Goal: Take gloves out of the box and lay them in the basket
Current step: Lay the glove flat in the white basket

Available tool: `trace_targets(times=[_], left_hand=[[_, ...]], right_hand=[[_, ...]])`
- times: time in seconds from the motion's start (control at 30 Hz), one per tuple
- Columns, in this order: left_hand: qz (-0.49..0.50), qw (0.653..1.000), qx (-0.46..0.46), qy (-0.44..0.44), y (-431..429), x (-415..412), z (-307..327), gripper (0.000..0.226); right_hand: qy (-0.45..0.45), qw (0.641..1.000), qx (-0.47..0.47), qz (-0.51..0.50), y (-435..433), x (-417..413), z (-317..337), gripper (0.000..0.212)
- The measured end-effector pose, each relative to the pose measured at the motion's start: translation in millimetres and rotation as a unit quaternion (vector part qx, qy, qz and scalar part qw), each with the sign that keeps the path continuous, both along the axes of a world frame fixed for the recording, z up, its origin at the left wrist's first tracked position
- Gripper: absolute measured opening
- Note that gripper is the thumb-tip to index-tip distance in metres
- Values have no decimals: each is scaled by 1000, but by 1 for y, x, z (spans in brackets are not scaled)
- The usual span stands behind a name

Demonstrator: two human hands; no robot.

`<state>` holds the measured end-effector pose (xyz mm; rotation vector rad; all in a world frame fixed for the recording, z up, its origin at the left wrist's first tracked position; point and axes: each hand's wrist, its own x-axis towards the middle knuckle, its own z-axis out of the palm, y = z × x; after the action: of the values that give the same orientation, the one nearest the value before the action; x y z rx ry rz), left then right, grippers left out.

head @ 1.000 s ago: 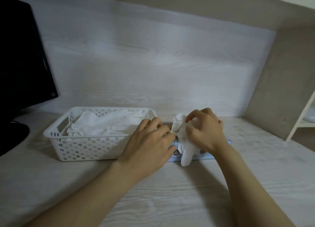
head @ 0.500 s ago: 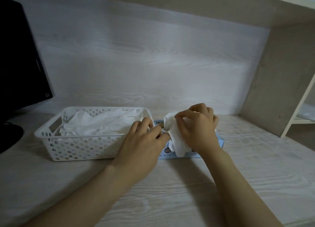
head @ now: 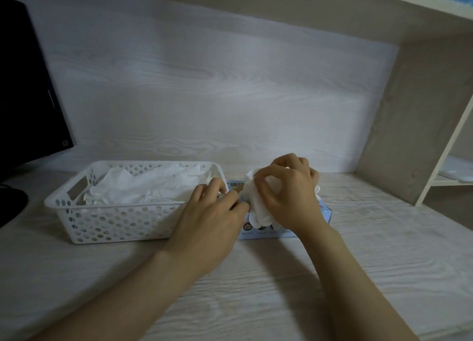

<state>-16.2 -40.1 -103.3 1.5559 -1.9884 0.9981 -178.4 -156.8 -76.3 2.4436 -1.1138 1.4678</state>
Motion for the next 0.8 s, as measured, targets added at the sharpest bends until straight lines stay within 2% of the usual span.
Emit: trace_targets(times=[0.23, 0.4, 0.47, 0.57, 0.6, 0.67, 0.73, 0.8], left_hand=[[9, 999, 15, 38, -3, -4, 2, 8], [7, 999, 11, 48, -3, -5, 4, 5], [2, 999, 15, 48, -3, -5, 4, 5], [-5, 999, 11, 42, -4, -4, 4, 4], [-12, 999, 8, 40, -4, -3, 4, 3], [-33, 998, 5, 57, -2, -2, 3, 14], [-57, 992, 1, 110, 5, -1, 5, 25], [-78, 985, -19, 154, 13, -3, 10, 19]], right_hand=[[-74, 996, -34, 41, 5, 9, 3, 9], [-181, 980, -32, 77, 19, 13, 10, 9], [-251, 964, -38, 81, 26, 13, 17, 11], [-331, 939, -85, 30, 29, 8, 24, 14], [-330, 939, -96, 16, 29, 7, 24, 13], [-304, 948, -91, 10, 32, 8, 22, 10], [-281, 957, -54, 39, 36, 9, 21, 9], [-279, 958, 17, 67, 40, 11, 23, 11]])
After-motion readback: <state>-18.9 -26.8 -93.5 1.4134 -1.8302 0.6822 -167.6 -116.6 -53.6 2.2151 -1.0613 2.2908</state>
